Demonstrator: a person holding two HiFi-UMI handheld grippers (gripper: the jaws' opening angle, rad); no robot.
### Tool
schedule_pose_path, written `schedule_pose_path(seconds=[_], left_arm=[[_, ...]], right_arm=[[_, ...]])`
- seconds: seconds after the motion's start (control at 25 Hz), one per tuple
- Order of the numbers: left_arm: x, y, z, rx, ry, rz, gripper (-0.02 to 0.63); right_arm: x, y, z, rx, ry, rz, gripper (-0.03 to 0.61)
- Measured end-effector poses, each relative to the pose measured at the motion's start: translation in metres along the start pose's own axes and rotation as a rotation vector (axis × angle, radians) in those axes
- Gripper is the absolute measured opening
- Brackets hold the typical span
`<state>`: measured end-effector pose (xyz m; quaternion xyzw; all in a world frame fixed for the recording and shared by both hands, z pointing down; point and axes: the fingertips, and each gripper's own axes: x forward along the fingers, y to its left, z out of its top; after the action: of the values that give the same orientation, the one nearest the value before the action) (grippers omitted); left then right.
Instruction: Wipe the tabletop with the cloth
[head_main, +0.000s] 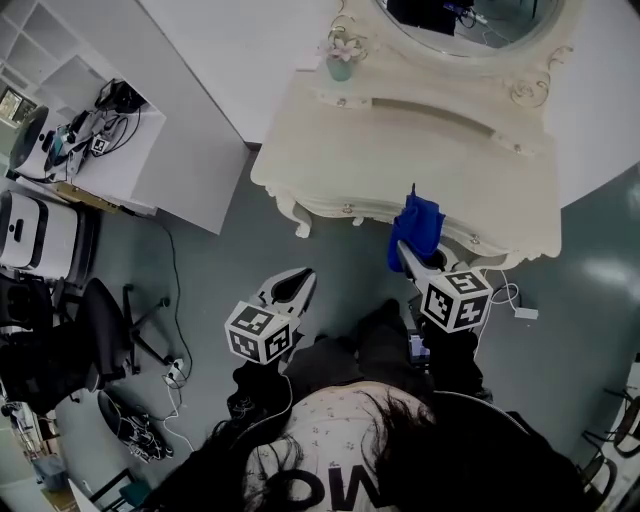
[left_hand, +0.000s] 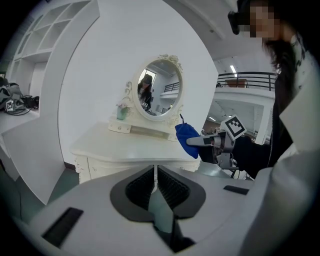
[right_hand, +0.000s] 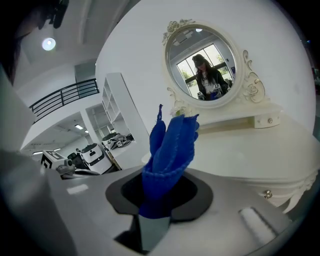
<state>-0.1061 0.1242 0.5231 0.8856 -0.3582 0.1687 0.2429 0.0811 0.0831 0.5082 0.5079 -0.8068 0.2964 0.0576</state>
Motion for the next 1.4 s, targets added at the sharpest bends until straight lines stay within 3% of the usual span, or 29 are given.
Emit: schedule_pose_path(seconds=[0.28, 0.56, 0.84, 1.4], left_arm=[[-0.055, 0.009, -0.018, 0.018, -0.030, -0.052, 0.000], [-0.086, 0.006, -0.048, 0.042, -0.006, -0.143, 0.000], [-0.102, -0.008, -0.068, 0.083, 0.026, -0.232, 0.000], [-0.131, -0.008, -0.080, 0.114, 0.019, -0.260, 0.000]], right_arm=[[-0.016, 0.072, -0.037, -0.010, 0.003, -0.023, 0.109], [-0.040, 0.130, -0.080, 0.017, -0.007, -0.058, 0.109], [-0.058, 0.159, -0.112, 0.019, -0.018, -0.101, 0.109], [-0.066, 0.194, -0.134, -0.029, -0.005, -0.114, 0.109]])
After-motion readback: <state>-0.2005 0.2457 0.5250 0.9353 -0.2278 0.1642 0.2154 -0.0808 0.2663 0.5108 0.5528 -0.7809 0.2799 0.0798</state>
